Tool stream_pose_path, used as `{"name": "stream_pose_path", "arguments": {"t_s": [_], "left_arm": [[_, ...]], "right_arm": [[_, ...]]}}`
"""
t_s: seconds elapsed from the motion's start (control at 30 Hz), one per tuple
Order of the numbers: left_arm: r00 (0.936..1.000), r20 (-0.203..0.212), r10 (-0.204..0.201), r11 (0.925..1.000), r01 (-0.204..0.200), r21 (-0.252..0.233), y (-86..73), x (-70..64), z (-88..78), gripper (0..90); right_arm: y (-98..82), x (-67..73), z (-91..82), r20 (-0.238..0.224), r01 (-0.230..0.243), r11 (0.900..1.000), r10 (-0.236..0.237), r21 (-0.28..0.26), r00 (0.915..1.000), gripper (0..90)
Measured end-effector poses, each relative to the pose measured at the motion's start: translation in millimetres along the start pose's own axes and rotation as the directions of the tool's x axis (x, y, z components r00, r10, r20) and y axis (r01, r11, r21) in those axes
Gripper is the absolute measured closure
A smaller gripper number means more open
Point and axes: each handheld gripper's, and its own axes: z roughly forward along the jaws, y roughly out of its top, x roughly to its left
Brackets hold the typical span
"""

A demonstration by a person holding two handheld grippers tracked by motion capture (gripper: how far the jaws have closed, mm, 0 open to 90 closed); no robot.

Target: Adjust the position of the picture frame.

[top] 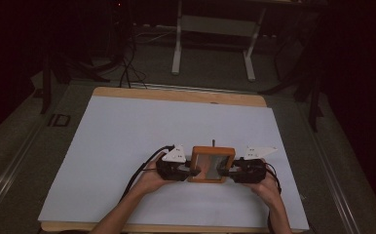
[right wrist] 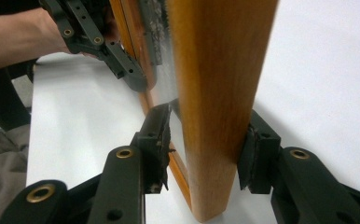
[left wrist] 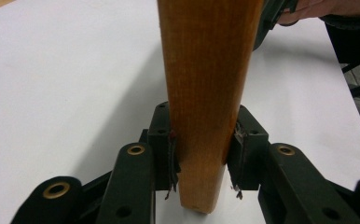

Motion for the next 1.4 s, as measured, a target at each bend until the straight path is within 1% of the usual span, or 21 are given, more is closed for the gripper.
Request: {"name": "stream_pose_path", "arguments": {"t_s": [0.1, 0.27, 0.47, 0.57, 0.7, 0.87, 0.9, 0.97, 1.1, 1.23, 1.4], "left_arm": [[0.9999, -0.011, -0.002, 1.0000, 0.002, -0.004, -1.0, -2.3, -1.0, 67.2], [0.9999, -0.004, -0.010, 0.9999, 0.010, 0.007, -1.5, -0.8, -5.1, 67.3], [0.9991, -0.003, -0.043, 0.9991, 0.043, 0.002, -7.4, 3.4, -15.0, 67.1], [0.9987, -0.014, -0.050, 0.9987, 0.050, 0.003, -10.3, 4.8, -21.0, 66.8], [0.9973, -0.021, -0.071, 0.9975, 0.070, -0.004, -13.9, 6.4, -28.1, 66.5], [0.9959, -0.035, -0.084, 0.9964, 0.084, -0.012, -14.9, 7.7, -34.4, 66.3], [0.9948, -0.042, -0.093, 0.9956, 0.092, -0.019, -14.9, 8.0, -37.7, 66.3], [0.9943, -0.050, -0.094, 0.9954, 0.094, -0.019, -14.8, 8.3, -40.7, 66.0], [0.9915, -0.067, -0.111, 0.9937, 0.110, -0.018, -16.0, 9.1, -45.2, 65.4], [0.9879, -0.080, -0.133, 0.9911, 0.132, -0.010, -19.9, 10.9, -48.4, 64.3], [0.9814, -0.095, -0.167, 0.9859, 0.167, -0.007, -24.4, 13.9, -52.7, 62.8]], "right_arm": [[-0.4, -0.1, -0.1, -0.004, -0.001, 1.000, 0.001, -0.005, 1.0000, 58.2], [1.0, 1.5, 1.4, -0.009, 0.014, 1.000, -0.014, -0.007, 0.9999, 59.1], [6.4, 4.9, 10.6, -0.010, 0.018, 1.000, -0.018, -0.009, 0.9998, 59.5], [11.2, 8.0, 18.5, -0.010, 0.023, 1.000, -0.023, -0.009, 0.9997, 59.5], [16.0, 10.1, 25.4, -0.010, 0.031, 0.999, -0.031, -0.012, 0.9995, 59.5], [20.1, 11.1, 28.5, -0.011, 0.034, 0.999, -0.035, -0.019, 0.9993, 59.4], [21.5, 11.3, 29.3, -0.011, 0.036, 0.999, -0.036, -0.022, 0.9993, 59.4], [25.9, 11.9, 31.6, -0.014, 0.040, 0.998, -0.041, -0.037, 0.9991, 59.4], [30.0, 12.9, 35.4, -0.016, 0.043, 0.998, -0.044, -0.045, 0.9989, 59.4], [31.7, 13.9, 42.6, -0.015, 0.035, 0.999, -0.036, -0.040, 0.9993, 59.4], [32.8, 15.5, 51.7, -0.008, 0.015, 0.999, -0.015, -0.038, 0.9999, 59.3]]}}
